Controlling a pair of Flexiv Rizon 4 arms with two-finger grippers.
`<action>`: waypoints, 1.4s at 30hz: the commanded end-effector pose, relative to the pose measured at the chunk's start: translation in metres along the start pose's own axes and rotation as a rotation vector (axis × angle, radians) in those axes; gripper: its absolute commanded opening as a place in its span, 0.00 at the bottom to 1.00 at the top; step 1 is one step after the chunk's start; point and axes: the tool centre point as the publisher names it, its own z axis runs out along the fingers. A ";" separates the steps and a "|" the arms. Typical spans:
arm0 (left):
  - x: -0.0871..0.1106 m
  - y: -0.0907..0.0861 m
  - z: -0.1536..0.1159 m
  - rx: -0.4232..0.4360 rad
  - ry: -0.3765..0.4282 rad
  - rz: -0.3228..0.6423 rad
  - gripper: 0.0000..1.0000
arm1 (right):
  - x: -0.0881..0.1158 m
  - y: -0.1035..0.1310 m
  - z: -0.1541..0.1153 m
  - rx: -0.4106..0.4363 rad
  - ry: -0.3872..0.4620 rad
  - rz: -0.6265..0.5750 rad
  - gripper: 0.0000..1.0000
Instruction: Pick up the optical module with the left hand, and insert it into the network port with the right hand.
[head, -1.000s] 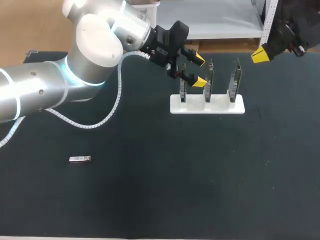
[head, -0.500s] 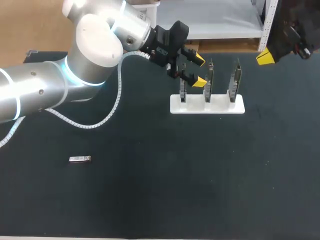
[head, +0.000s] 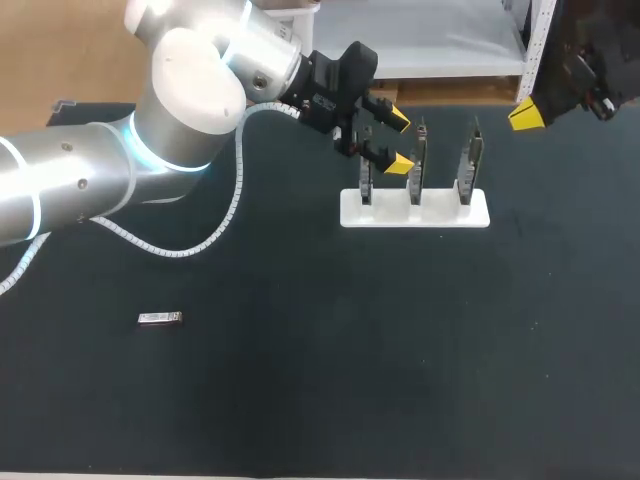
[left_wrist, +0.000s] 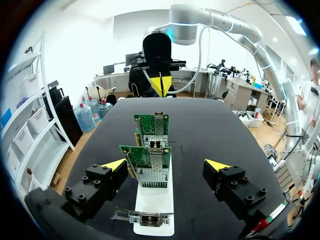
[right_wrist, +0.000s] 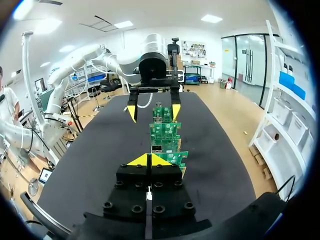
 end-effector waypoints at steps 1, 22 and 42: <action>-0.001 0.002 0.000 0.004 0.005 -0.001 1.00 | -0.002 0.000 0.005 0.005 0.002 0.001 0.00; -0.001 0.002 0.000 0.004 0.005 -0.001 1.00 | -0.006 -0.007 0.014 -0.004 0.021 0.004 0.00; -0.001 0.002 0.000 0.004 0.005 -0.001 1.00 | -0.006 -0.007 0.014 -0.004 0.021 0.004 1.00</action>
